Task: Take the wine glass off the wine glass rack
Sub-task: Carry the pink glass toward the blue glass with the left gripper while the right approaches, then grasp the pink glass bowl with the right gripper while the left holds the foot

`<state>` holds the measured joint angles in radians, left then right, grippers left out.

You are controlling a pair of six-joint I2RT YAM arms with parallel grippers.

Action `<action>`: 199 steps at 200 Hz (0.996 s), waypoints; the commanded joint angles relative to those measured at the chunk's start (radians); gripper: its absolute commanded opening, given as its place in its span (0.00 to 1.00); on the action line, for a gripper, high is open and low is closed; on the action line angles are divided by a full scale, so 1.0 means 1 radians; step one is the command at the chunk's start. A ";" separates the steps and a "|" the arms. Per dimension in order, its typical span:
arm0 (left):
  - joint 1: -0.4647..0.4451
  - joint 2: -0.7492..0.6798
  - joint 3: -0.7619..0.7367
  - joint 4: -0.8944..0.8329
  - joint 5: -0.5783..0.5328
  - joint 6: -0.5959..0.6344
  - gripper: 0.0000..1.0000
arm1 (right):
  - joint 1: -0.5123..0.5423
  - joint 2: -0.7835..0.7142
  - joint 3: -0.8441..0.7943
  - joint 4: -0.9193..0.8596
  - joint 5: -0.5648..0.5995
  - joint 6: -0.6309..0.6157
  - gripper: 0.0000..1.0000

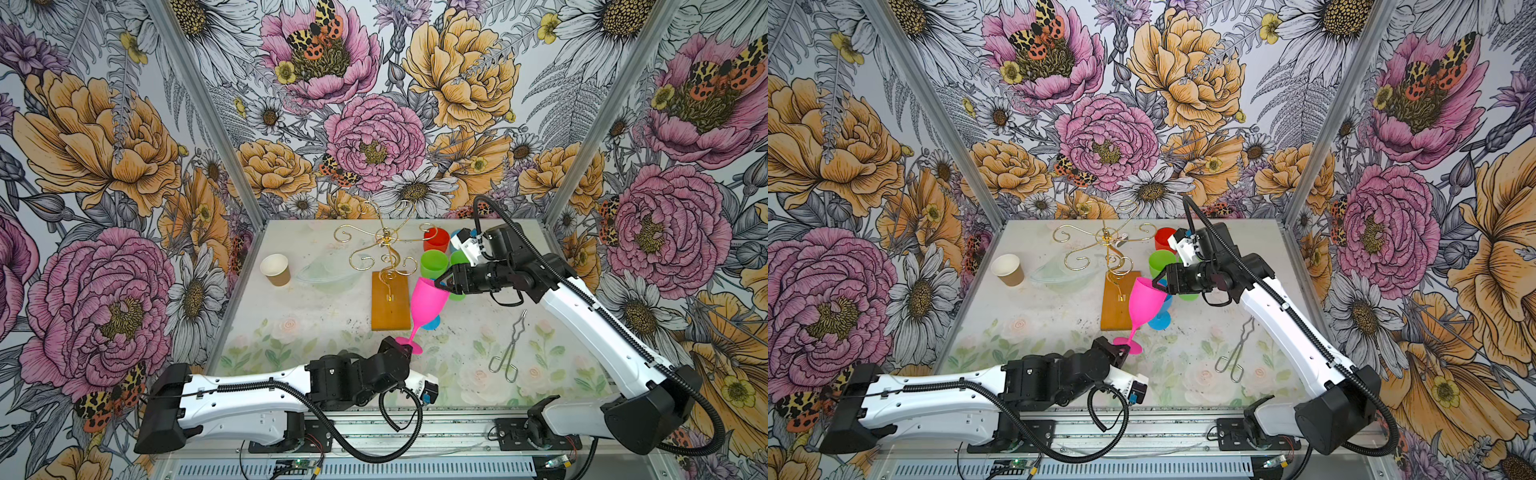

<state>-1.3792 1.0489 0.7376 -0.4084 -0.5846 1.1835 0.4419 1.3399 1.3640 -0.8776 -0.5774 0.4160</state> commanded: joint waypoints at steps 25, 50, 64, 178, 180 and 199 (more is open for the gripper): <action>-0.003 -0.031 -0.073 0.197 -0.118 0.160 0.00 | 0.004 0.007 -0.013 -0.008 -0.055 -0.024 0.41; 0.002 -0.057 -0.094 0.225 -0.122 0.192 0.00 | 0.003 0.005 -0.018 -0.009 -0.064 -0.025 0.32; 0.003 -0.063 -0.109 0.240 -0.134 0.220 0.00 | 0.003 0.005 -0.019 -0.009 -0.066 -0.027 0.29; 0.003 -0.071 -0.149 0.266 -0.130 0.261 0.17 | -0.024 -0.029 -0.025 -0.011 -0.023 -0.037 0.06; 0.004 -0.071 -0.149 0.267 -0.128 0.261 0.18 | -0.025 -0.031 -0.025 -0.011 -0.022 -0.037 0.06; 0.003 -0.076 -0.150 0.267 -0.115 0.246 0.23 | -0.031 -0.037 -0.028 -0.011 -0.019 -0.036 0.03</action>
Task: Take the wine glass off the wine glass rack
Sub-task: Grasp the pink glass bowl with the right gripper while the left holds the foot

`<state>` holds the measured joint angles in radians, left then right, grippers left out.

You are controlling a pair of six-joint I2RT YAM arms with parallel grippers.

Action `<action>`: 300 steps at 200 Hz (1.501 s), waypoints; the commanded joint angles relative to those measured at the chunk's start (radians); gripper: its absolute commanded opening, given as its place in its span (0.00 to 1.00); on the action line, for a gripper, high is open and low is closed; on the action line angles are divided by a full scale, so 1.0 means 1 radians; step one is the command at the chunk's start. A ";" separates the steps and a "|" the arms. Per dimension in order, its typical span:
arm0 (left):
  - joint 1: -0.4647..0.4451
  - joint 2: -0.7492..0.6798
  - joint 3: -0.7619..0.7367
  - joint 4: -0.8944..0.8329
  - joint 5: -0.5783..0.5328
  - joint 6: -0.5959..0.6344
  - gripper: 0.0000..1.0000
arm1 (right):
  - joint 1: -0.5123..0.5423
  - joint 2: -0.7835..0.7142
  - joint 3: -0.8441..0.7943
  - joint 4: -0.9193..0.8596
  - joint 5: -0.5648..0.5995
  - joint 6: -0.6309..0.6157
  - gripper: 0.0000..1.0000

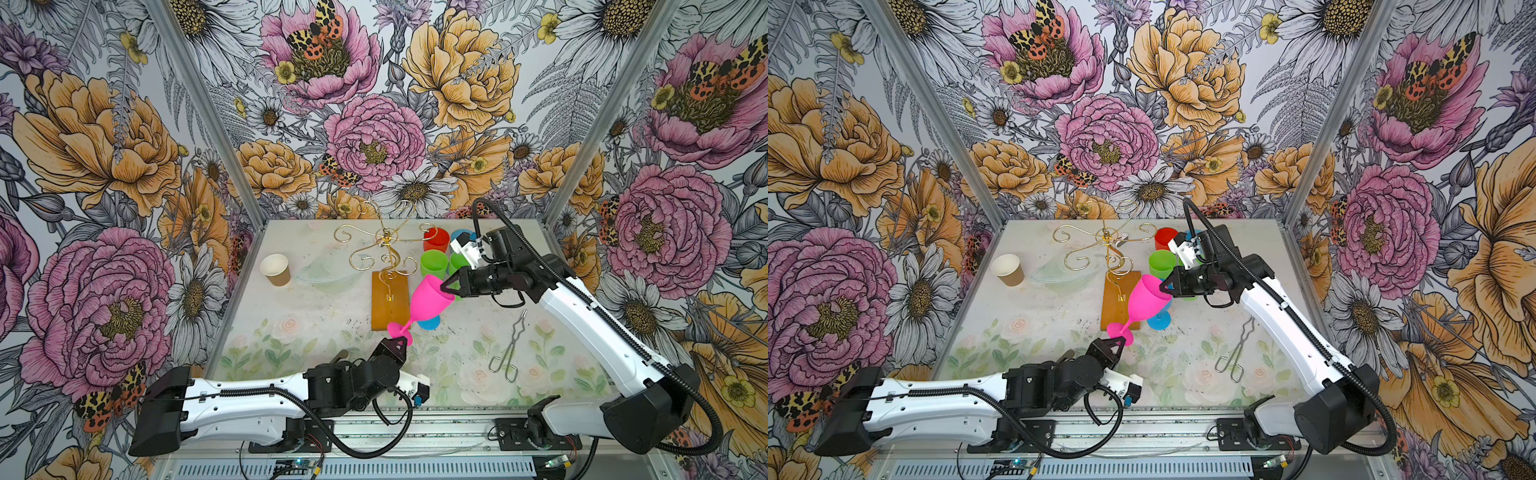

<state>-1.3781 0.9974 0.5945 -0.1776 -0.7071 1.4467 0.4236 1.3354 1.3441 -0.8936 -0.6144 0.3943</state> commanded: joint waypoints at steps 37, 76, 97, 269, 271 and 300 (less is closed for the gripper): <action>0.000 -0.047 0.010 0.007 0.042 -0.084 0.30 | -0.020 -0.037 -0.006 0.007 0.026 -0.013 0.01; -0.007 -0.063 0.019 -0.020 0.050 -0.177 0.39 | -0.028 -0.053 0.008 0.007 0.068 -0.015 0.00; -0.015 -0.068 0.023 -0.021 0.049 -0.272 0.44 | -0.031 -0.075 0.022 0.007 0.108 -0.019 0.00; 0.335 -0.261 0.178 -0.220 0.350 -1.398 0.76 | 0.009 -0.188 -0.077 -0.114 0.359 -0.135 0.00; 0.338 -0.262 0.176 -0.220 0.352 -1.403 0.77 | 0.010 -0.186 -0.076 -0.118 0.364 -0.136 0.00; 0.364 -0.270 0.146 -0.218 0.352 -1.453 0.78 | 0.032 -0.168 -0.078 -0.172 0.479 -0.147 0.00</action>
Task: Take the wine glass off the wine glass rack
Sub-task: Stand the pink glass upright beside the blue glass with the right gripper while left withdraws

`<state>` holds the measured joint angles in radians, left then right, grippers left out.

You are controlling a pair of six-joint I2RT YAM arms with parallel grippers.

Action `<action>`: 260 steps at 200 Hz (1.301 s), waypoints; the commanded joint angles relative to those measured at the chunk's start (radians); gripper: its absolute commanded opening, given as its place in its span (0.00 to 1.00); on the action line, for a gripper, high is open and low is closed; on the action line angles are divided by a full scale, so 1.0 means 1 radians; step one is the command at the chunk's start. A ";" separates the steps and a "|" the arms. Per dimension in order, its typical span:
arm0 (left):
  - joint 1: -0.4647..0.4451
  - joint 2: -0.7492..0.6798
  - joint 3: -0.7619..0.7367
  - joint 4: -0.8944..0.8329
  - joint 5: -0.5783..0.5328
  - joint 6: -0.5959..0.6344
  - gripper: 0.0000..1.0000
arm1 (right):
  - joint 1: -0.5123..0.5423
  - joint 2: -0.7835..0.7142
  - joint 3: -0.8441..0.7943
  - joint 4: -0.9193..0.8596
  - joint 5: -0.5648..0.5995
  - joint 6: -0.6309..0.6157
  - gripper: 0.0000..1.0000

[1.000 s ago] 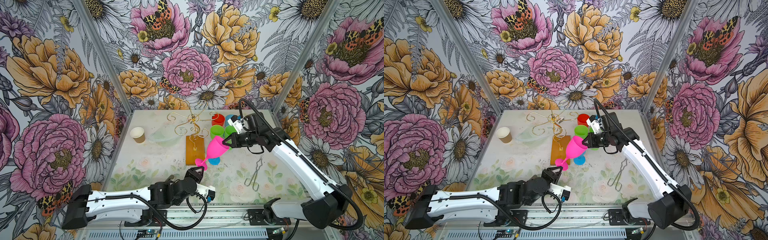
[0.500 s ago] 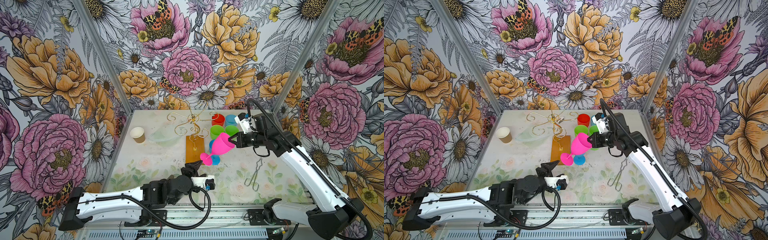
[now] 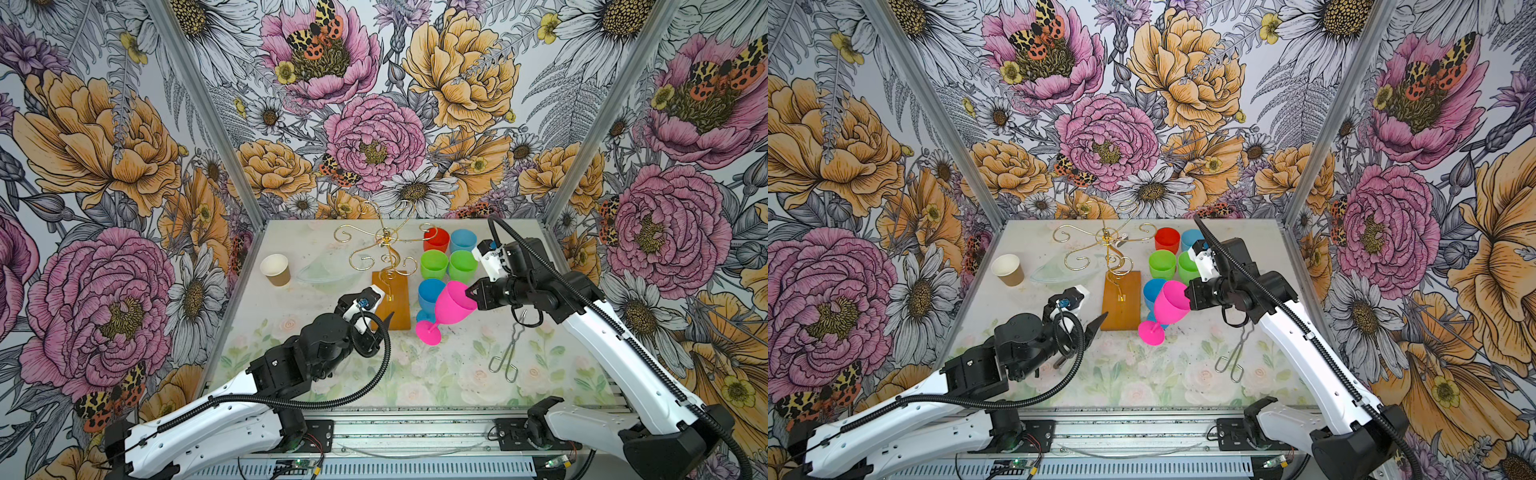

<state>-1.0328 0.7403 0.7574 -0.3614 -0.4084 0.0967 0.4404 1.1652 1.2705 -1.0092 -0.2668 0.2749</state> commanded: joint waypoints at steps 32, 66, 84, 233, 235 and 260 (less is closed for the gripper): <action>0.033 -0.023 -0.058 -0.038 -0.008 -0.139 0.79 | 0.017 0.013 -0.011 -0.074 0.282 -0.025 0.00; 0.073 -0.044 -0.089 -0.039 -0.050 -0.193 0.82 | 0.008 0.051 0.002 -0.065 0.442 -0.022 0.00; 0.106 -0.056 -0.107 -0.040 -0.069 -0.217 0.83 | -0.001 0.075 0.000 -0.039 0.471 -0.025 0.00; 0.365 -0.065 -0.134 -0.031 -0.049 -0.191 0.99 | -0.030 0.193 -0.118 0.265 0.487 -0.023 0.00; 0.366 -0.065 -0.134 -0.031 -0.050 -0.192 0.99 | -0.031 0.194 -0.120 0.266 0.488 -0.024 0.00; 0.369 -0.061 -0.136 -0.031 -0.048 -0.193 0.99 | -0.030 0.201 -0.132 0.277 0.489 -0.025 0.00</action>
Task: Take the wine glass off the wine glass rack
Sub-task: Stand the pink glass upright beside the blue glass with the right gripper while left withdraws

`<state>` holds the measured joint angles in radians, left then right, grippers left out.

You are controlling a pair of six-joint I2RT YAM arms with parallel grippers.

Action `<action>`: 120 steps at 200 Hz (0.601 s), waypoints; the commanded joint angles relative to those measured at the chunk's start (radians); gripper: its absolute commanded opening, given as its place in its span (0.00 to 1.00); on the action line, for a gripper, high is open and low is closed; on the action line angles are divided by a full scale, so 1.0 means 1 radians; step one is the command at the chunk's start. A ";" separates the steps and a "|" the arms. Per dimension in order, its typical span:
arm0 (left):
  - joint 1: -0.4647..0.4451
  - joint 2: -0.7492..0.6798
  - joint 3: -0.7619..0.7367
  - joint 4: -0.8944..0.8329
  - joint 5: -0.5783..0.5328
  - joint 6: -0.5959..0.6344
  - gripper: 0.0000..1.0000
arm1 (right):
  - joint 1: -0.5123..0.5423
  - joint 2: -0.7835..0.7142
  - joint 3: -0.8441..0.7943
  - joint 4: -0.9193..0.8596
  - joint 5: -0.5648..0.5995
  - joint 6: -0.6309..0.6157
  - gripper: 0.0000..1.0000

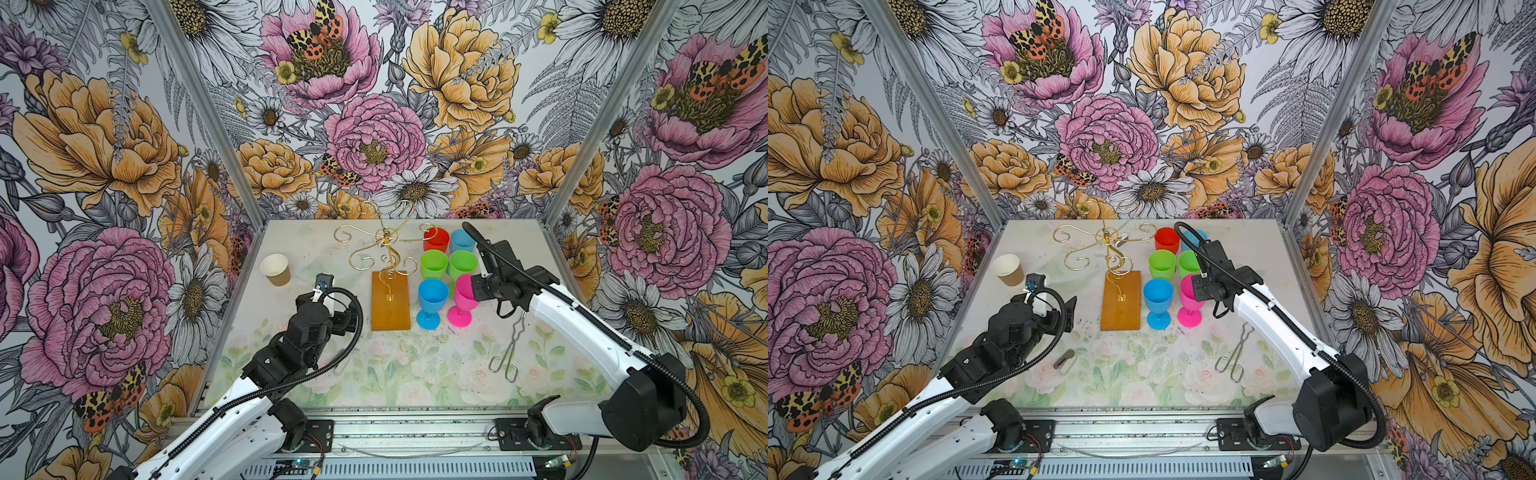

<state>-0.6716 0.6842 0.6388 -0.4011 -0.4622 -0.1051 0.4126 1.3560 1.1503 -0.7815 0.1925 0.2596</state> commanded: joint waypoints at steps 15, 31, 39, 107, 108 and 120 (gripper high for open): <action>0.007 -0.005 -0.018 0.008 0.005 0.008 0.99 | -0.002 0.014 -0.020 0.058 0.023 -0.009 0.00; 0.007 -0.006 -0.019 0.009 0.004 0.010 0.99 | -0.003 0.020 -0.027 0.068 0.014 -0.009 0.00; 0.008 -0.008 -0.019 0.009 0.004 0.012 0.99 | -0.003 0.021 -0.030 0.073 0.010 -0.007 0.00; 0.007 -0.021 -0.024 0.007 -0.003 0.013 0.99 | -0.004 0.016 -0.045 0.079 -0.006 -0.004 0.00; 0.007 -0.022 -0.024 0.006 -0.003 0.013 0.99 | -0.004 0.016 -0.045 0.078 -0.006 -0.004 0.00; 0.007 -0.022 -0.024 0.006 -0.006 0.013 0.99 | -0.004 0.016 -0.047 0.079 -0.011 -0.002 0.00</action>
<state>-0.6708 0.6739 0.6277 -0.4007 -0.4622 -0.1020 0.4126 1.3705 1.1149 -0.7273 0.1909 0.2600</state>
